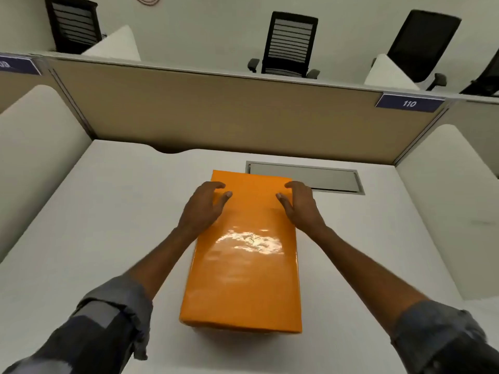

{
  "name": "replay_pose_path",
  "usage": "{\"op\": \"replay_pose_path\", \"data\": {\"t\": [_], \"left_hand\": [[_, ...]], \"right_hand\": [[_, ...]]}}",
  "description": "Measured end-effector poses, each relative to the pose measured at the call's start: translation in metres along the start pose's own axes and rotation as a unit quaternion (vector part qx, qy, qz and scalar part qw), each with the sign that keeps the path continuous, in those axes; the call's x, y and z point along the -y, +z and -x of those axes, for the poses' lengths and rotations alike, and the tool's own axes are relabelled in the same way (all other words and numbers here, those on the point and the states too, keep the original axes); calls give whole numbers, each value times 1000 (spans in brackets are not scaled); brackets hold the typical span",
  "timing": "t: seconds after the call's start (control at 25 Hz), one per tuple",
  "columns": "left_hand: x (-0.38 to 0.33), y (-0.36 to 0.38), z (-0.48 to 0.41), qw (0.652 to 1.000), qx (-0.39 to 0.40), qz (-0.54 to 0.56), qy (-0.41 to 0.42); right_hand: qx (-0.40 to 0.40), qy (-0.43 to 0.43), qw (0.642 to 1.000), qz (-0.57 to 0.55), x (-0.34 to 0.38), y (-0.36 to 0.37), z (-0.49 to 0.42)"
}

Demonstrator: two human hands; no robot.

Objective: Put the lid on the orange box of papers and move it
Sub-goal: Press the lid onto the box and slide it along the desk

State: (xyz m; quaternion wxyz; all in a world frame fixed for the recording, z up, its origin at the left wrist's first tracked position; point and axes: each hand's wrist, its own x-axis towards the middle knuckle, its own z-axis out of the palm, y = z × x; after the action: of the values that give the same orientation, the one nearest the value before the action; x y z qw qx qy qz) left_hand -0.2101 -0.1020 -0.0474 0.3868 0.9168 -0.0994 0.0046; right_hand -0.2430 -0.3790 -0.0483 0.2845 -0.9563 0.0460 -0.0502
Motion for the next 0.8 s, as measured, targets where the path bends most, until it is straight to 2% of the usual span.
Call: {"op": "replay_pose_path", "data": {"t": [0.16, 0.32, 0.44, 0.6, 0.8], "left_hand": [[-8, 27, -68, 987, 70, -117, 86], [2, 44, -115, 970, 109, -200, 81], [11, 49, -130, 955, 107, -256, 108], [19, 57, -134, 952, 108, -262, 118], [25, 63, -138, 954, 104, -259, 114]], "right_hand": [[-28, -9, 998, 56, 7, 16, -50], [1, -3, 998, 70, 5, 25, -86], [28, -4, 995, 95, 0, 33, -98], [33, 34, 997, 60, -6, 50, -101], [-5, 34, 994, 108, -10, 62, -107]]}}
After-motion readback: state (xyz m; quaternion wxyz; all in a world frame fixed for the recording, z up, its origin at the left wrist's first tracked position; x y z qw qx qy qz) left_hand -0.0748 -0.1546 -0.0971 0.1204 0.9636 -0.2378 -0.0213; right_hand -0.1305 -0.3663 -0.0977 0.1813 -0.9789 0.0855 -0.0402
